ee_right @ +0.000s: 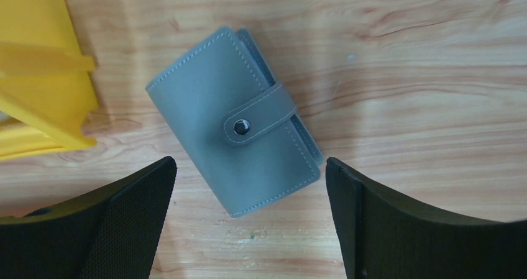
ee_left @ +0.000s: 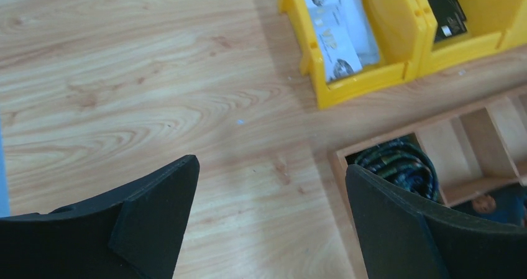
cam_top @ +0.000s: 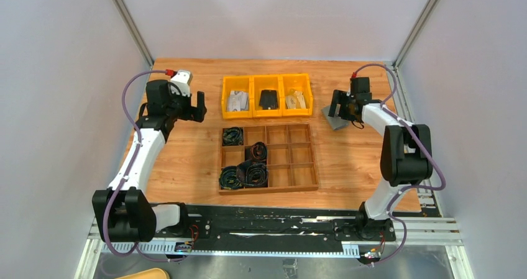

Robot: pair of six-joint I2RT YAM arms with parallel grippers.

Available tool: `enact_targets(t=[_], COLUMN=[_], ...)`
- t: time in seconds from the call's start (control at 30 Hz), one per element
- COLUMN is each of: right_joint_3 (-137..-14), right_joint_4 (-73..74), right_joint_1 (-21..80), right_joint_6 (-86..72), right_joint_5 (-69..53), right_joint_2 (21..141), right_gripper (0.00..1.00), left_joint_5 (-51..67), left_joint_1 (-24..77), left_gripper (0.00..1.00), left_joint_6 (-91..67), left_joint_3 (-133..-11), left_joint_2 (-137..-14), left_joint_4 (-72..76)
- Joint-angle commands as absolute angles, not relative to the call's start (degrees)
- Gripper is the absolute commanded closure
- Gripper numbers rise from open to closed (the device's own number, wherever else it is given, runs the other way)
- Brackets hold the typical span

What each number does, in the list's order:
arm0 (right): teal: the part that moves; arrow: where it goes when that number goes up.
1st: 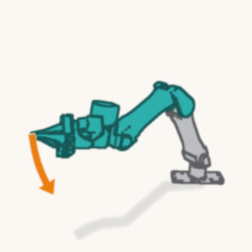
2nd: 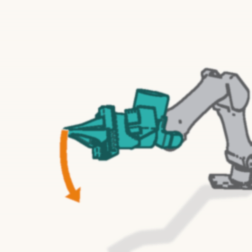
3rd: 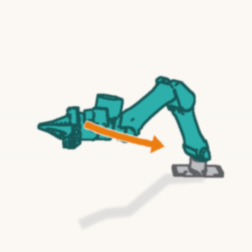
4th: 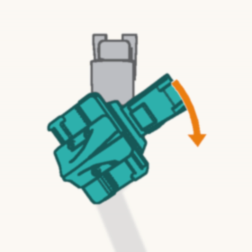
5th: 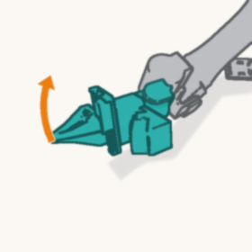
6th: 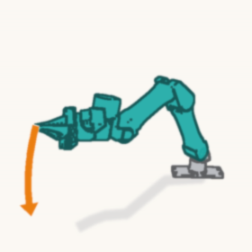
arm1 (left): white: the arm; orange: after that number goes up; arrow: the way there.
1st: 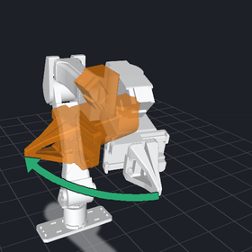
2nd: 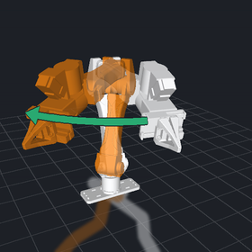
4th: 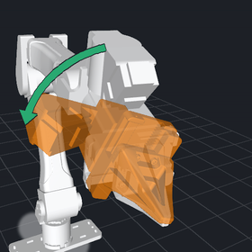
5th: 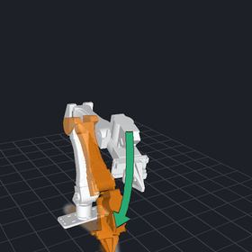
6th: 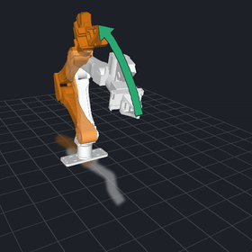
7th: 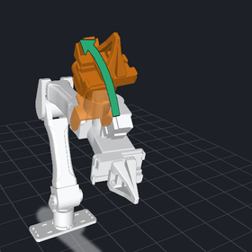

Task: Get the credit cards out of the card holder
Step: Pick up the card holder from the center of the board.

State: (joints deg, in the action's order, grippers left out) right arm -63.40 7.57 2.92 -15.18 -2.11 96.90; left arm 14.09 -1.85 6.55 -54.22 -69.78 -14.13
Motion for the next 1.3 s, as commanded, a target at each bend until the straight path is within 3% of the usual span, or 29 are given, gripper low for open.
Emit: enact_targets(t=[0.0,0.7,1.27], right_joint_3=[-66.94,-71.05,-79.58], right_joint_4=[14.3,18.69,21.58], right_joint_1=[5.7,14.04,12.92], right_joint_6=[-11.41,-6.33,-1.32], right_joint_5=[-2.18,22.88,11.13], right_joint_2=[100.3,107.57,112.78], right_gripper=[0.06,0.05,0.04], left_joint_5=[19.79,30.93,34.06], left_joint_1=[-2.05,-2.08,-2.03], left_gripper=[0.0,0.0,0.0], left_joint_6=[7.78,9.52,11.47], left_joint_3=[-57.11,-64.85,-67.88], left_joint_2=[-68.77,-67.54,-65.51], left_joint_4=[-23.74,-34.32,-36.47])
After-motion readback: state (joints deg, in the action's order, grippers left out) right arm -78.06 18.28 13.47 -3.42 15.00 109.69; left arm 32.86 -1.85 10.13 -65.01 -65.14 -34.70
